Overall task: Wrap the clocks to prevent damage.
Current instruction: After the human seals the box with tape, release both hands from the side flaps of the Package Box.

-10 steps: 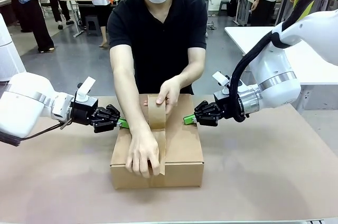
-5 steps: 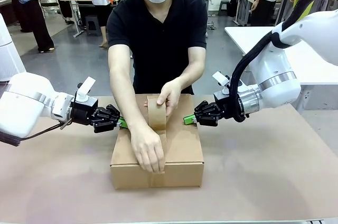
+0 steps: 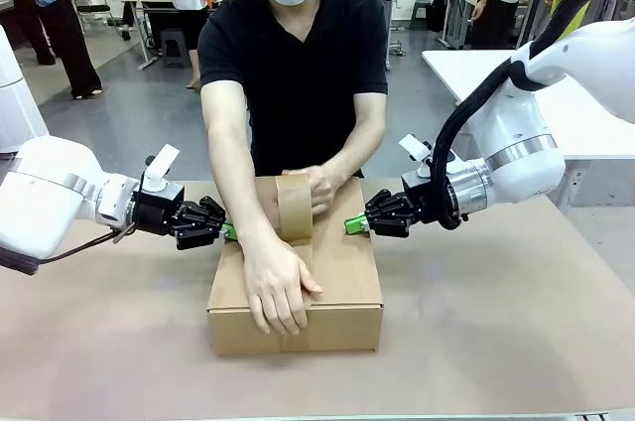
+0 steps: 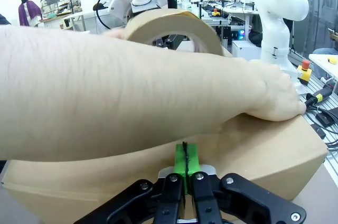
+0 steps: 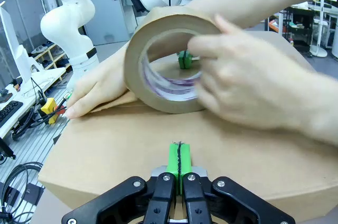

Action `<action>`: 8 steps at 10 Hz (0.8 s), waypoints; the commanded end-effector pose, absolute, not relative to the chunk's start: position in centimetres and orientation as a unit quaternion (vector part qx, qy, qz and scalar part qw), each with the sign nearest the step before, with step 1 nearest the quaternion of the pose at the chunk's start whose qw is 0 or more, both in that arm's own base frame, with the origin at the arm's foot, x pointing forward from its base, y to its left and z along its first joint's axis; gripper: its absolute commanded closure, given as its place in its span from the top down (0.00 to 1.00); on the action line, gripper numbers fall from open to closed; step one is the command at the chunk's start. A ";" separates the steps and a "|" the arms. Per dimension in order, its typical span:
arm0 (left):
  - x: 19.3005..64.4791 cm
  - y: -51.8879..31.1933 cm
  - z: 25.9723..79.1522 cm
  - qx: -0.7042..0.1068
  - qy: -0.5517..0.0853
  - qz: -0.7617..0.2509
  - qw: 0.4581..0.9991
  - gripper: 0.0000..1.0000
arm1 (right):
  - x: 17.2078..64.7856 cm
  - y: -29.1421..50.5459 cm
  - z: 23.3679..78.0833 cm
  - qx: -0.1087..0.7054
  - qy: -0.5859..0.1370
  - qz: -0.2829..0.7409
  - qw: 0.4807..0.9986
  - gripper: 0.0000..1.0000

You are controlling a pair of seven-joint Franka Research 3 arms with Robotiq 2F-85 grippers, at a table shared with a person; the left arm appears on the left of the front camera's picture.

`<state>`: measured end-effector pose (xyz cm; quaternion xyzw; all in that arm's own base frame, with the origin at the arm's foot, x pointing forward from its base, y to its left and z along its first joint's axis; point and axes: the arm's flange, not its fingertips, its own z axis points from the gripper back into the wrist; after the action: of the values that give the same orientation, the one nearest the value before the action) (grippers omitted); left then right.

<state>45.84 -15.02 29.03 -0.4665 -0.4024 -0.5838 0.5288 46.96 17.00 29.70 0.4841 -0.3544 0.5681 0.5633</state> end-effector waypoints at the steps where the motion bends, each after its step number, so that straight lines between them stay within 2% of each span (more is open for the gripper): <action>1: 45.8 -15.1 28.8 -0.464 -0.400 -0.585 0.532 0.00 | 46.9 17.2 29.4 0.482 -0.352 0.569 0.566 0.01; 8: 45.8 -15.1 28.8 -0.464 -0.400 -0.585 0.532 0.00 | 46.9 17.2 29.4 0.482 -0.352 0.569 0.566 0.01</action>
<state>45.85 -15.02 29.02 -0.4665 -0.4024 -0.5838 0.5289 46.96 17.00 29.70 0.4841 -0.3544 0.5681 0.5633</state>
